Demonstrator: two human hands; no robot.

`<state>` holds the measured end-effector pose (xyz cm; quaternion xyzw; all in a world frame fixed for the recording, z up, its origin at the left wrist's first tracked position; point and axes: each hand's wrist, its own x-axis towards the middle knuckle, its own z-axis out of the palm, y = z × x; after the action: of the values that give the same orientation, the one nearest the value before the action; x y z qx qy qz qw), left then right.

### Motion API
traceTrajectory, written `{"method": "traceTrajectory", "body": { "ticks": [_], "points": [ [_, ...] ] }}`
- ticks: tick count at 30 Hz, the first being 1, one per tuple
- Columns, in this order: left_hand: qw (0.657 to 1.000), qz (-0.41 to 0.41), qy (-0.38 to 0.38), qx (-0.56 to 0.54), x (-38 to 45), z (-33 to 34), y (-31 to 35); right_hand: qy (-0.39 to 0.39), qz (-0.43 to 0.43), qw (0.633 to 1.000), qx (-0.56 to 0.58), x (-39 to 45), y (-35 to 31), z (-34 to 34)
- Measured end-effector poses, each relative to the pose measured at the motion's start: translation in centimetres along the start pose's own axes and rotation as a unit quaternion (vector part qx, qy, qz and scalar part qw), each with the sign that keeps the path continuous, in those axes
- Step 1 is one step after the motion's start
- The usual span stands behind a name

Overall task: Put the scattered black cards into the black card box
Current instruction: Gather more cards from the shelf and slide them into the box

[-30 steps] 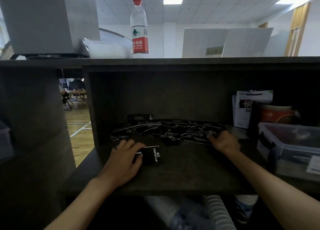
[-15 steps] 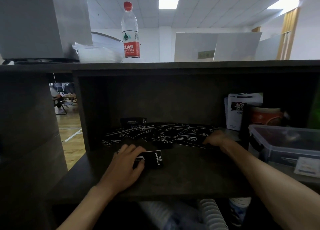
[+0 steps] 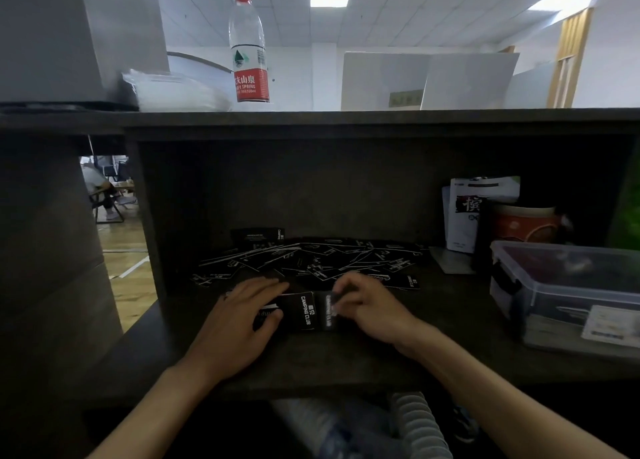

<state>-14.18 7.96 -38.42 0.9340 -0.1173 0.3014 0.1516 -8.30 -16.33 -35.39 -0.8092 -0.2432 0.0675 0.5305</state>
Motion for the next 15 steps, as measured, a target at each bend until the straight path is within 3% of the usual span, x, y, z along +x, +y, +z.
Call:
{"method": "traceTrajectory", "body": {
  "ticks": [4,7,9,11,13,15],
  "points": [
    [1.0,0.009,-0.003,0.001,0.0,0.1,-0.2,-0.05,-0.05,0.997,-0.022,-0.3,-0.3,0.7],
    [1.0,0.013,0.001,-0.004,-0.1,0.3,-0.4,0.022,-0.064,0.992,-0.105,1.0,0.8,-2.3],
    [1.0,0.017,0.008,-0.01,0.0,0.4,-0.4,0.125,-0.016,0.97,-0.206,2.5,2.3,-5.5],
    [1.0,0.021,0.013,-0.009,0.0,0.4,-0.2,0.171,0.087,0.942,-0.276,3.8,4.0,-8.3],
    [0.999,0.025,0.02,-0.011,0.0,0.4,-0.2,0.145,0.175,0.924,-0.306,4.8,5.1,-10.2],
    [0.999,0.025,0.023,-0.015,0.0,0.4,-0.3,0.102,0.206,0.917,-0.325,5.6,5.3,-11.2]
  ]
}}
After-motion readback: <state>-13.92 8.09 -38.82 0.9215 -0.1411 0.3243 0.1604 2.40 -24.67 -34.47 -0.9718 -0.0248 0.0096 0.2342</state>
